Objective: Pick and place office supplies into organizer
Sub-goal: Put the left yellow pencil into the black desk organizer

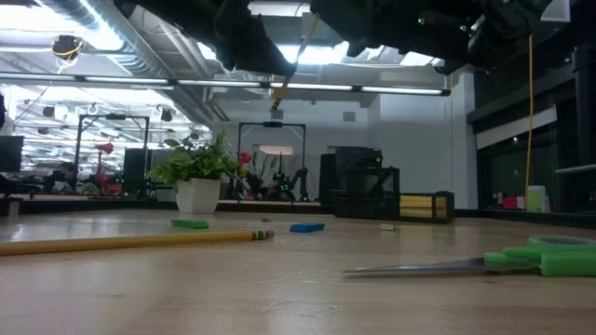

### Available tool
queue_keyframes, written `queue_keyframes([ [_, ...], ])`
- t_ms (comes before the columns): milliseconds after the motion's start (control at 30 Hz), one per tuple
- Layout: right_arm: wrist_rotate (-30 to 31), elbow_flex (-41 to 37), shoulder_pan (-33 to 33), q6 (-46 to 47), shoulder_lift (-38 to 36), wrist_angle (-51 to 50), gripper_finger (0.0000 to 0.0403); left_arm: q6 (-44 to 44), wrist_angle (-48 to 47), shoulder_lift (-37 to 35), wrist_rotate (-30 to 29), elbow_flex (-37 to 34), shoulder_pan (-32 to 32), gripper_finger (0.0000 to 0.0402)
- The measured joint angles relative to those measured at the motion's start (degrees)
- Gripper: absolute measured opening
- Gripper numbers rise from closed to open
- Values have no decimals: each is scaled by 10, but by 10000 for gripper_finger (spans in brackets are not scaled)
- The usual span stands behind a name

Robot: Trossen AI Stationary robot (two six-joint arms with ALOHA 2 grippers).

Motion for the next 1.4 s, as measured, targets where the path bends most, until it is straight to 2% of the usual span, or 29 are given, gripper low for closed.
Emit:
queue_keyframes([
  [300,13,2,0,2,0,-3,26,27,4,1,4,0,1,34],
  [567,15,2,-4,4,0,-24,25,45,-35,-3,1,0,1,77],
  [800,22,2,-34,32,0,-51,25,52,-83,-24,-37,0,5,108],
  [967,102,2,-54,30,0,-100,25,33,-129,-50,-37,0,19,110],
  [1100,144,2,-76,36,0,-113,25,25,-150,-62,-36,-14,34,107],
  [1300,287,2,-122,78,0,-129,25,-10,-90,-70,-30,-79,62,109],
  [1400,337,2,-144,78,0,-143,25,-29,-66,-73,-20,-108,70,108],
])
